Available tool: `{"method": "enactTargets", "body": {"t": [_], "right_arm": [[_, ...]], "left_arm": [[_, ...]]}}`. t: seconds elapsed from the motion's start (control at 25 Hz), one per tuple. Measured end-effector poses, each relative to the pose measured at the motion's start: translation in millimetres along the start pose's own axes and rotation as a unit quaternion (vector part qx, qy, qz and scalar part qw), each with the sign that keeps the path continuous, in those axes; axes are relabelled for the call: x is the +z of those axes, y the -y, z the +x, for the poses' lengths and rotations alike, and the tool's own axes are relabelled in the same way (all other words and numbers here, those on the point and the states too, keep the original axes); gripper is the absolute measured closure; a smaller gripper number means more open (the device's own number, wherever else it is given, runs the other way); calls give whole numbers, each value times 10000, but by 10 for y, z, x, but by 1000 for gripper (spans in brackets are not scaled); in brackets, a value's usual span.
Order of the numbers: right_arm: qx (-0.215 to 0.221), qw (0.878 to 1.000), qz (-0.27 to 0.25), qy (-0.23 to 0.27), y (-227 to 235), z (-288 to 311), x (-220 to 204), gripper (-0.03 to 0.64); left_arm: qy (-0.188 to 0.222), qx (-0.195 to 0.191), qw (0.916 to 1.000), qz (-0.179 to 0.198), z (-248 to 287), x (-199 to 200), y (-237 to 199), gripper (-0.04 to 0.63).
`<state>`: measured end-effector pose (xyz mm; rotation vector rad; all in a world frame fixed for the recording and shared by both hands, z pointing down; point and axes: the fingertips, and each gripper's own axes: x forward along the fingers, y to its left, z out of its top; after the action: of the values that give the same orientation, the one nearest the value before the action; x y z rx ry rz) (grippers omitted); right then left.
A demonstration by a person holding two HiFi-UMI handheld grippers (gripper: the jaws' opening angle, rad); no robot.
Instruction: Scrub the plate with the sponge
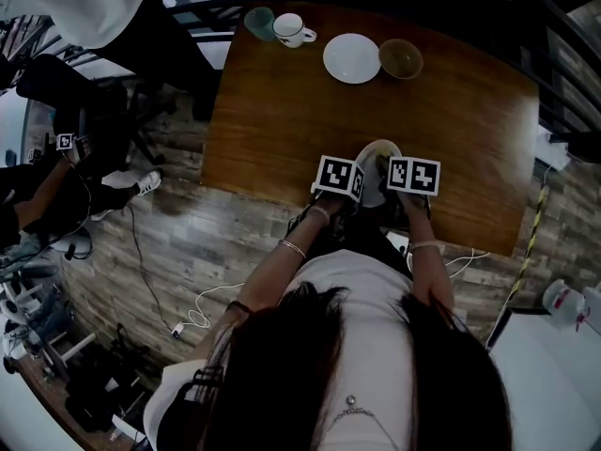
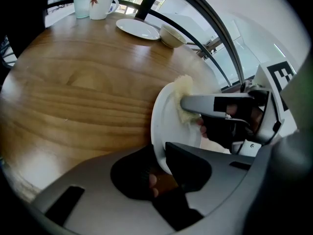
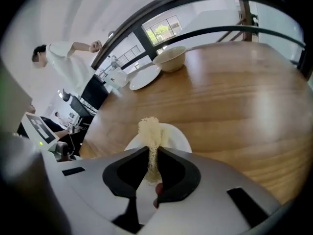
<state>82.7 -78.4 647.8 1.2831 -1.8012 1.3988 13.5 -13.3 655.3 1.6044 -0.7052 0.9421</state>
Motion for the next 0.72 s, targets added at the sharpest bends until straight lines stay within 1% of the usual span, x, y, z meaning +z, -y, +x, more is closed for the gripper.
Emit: {"method": "enactTargets", "body": {"t": [0.08,0.16,0.24,0.32,0.44,0.48,0.52,0.6,0.72], "right_arm": [[-335,9993,-153,5,193,-96,46,545],[-460,9987,-216,-21,255,-139,58,545],[-538,9983,-240,-44,212,-125,44,545],[-399,9986,-286,-186,54,-48,-10,545],[284,9969,-264,-687,-298,85,-208,545],[450,9952,-265,-831,-374,101,-273,545],[526,9940,-290,-918,-404,103,-311,545],[480,9939,-306,-950,-334,85,-302,545],[89,9971,-184,-739,-9,-3,-129,545]], "left_arm": [[5,28,10000,63,2,1,-16,508],[-5,40,10000,89,5,2,-17,508],[-24,28,10000,76,5,3,2,508],[-18,14,10000,67,4,10,14,508],[-5,12,10000,49,4,8,4,508],[-1,11,10000,43,6,9,-2,509],[3,3,10000,36,5,12,-7,509],[-10,-27,10000,20,-2,9,-6,509],[-7,-23,10000,43,5,-1,-11,509]]}}
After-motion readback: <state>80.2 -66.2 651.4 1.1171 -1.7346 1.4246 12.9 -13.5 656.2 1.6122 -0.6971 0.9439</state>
